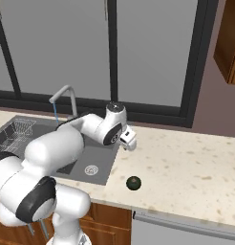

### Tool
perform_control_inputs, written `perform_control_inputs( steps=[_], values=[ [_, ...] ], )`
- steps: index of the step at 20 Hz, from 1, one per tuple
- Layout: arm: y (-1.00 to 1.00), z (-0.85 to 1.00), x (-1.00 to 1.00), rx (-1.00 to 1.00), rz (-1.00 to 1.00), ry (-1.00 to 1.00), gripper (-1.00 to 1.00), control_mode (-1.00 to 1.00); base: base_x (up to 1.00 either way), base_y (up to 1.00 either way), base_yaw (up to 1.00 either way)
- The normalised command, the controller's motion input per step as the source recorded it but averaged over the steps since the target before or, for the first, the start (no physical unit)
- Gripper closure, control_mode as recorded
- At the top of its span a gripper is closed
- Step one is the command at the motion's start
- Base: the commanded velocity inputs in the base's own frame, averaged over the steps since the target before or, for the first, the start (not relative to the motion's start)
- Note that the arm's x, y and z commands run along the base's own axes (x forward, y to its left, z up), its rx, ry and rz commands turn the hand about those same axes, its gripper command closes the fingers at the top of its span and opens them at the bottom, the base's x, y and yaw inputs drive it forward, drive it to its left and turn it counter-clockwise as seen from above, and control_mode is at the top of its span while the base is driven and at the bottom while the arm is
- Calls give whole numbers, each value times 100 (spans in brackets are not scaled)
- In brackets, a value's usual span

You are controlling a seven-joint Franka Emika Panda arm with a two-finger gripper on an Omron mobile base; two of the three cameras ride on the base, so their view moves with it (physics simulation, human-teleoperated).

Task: Turn on the sink faucet. Then move the squash from the counter to the sink. Turn off the sink. Move the vegetable from the sink to the pot next to the stove. Finally move the pot to the front right burner.

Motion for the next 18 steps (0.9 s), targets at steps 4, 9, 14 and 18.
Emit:
perform_control_inputs(
  steps=[4, 9, 14, 18],
  values=[
    [-51, -27, -37, -5, -10, 13, -100, -100, 0, 0, 0],
    [-48, -24, -26, -5, -10, 16, -100, -100, 0, 0, 0],
    [-39, -13, -32, -1, -11, 18, -100, -100, 0, 0, 0],
    [-36, -2, -50, 0, -9, 20, -100, -100, 0, 0, 0]
  ],
)
